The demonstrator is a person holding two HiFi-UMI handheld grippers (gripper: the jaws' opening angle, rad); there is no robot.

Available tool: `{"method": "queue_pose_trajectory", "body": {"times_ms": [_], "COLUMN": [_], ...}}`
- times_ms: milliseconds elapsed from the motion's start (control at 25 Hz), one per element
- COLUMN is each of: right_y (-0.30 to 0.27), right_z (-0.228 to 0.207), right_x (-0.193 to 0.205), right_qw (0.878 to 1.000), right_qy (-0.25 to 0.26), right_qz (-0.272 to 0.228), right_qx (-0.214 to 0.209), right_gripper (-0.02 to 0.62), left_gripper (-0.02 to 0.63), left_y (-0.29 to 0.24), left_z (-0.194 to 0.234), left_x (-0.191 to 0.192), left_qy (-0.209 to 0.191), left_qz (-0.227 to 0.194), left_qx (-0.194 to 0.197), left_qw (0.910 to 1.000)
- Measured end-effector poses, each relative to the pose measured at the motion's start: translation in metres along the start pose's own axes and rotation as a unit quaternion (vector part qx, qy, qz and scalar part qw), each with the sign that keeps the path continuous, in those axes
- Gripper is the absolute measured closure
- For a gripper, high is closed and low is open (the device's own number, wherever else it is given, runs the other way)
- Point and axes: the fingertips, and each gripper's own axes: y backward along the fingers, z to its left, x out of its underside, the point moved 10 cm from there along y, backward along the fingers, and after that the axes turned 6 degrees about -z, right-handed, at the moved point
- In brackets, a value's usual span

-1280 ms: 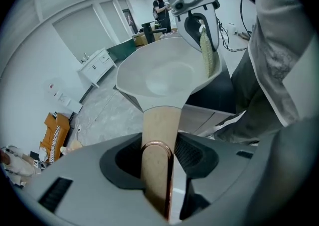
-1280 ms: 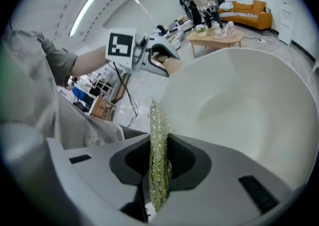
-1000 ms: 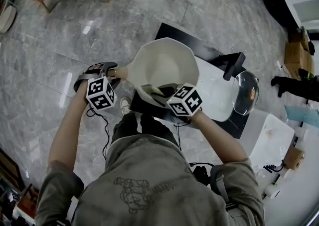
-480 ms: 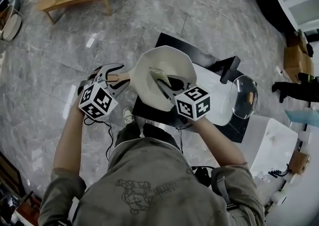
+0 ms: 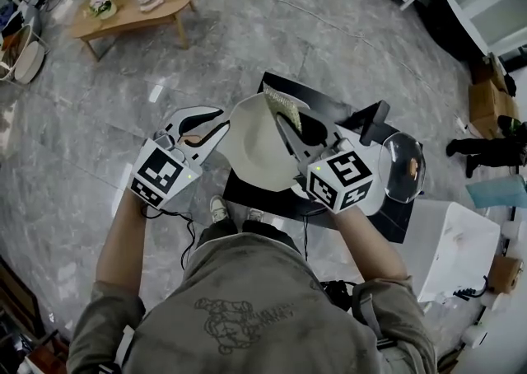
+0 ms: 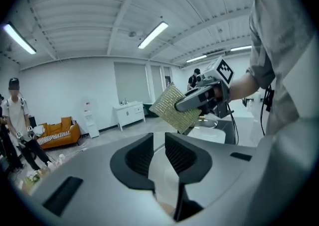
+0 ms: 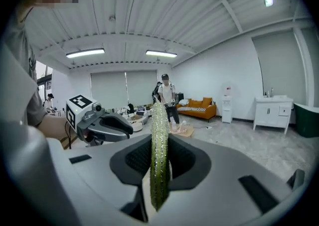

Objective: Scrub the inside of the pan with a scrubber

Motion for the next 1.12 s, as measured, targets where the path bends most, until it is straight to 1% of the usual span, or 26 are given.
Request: {"method": "queue_pose_trajectory", "body": {"times_ms": [200,360,440,520,600,680,840,960,1120], "right_y": [0.024,0.045,0.056,0.067,0.077,0.087,0.103,0.112,0.122], "right_z": [0.005,0.011,0.015,0.02,0.026,0.031,0.038,0.04,0.039], "right_x": [-0.039,-0.066,-0.077,-0.086,-0.093,-0.096,-0.098,-0.094,-0.079], "right_qw": [0.997,0.989,0.985,0.981,0.977,0.973,0.969,0.968,0.969], "right_qy": [0.026,0.044,0.053,0.063,0.074,0.085,0.092,0.088,0.069], "right_qz": [-0.075,-0.131,-0.154,-0.173,-0.187,-0.198,-0.213,-0.215,-0.21], "right_qx": [0.025,0.044,0.054,0.063,0.071,0.078,0.088,0.098,0.109], "right_gripper": [0.52,0.52,0.52,0.52,0.52,0.52,0.52,0.52,0.52], "left_gripper": [0.559,0.572,0.575,0.577,0.578,0.578,0.578,0.578,0.578], "left_y": [0.009,0.017,0.021,0.026,0.033,0.039,0.044,0.046,0.042], "left_z": [-0.001,-0.005,-0.008,-0.01,-0.014,-0.018,-0.027,-0.035,-0.047], "left_x": [-0.041,-0.072,-0.083,-0.091,-0.098,-0.102,-0.106,-0.105,-0.101], "left_qy": [0.006,0.01,0.012,0.013,0.012,0.011,0.009,0.018,0.012], "left_qz": [-0.051,-0.098,-0.112,-0.131,-0.161,-0.178,-0.177,-0.176,-0.159], "left_qx": [-0.038,-0.05,-0.065,-0.087,-0.111,-0.129,-0.15,-0.163,-0.168], "left_qw": [0.9979,0.9939,0.9915,0.9874,0.9807,0.9754,0.9727,0.9707,0.9727]}}
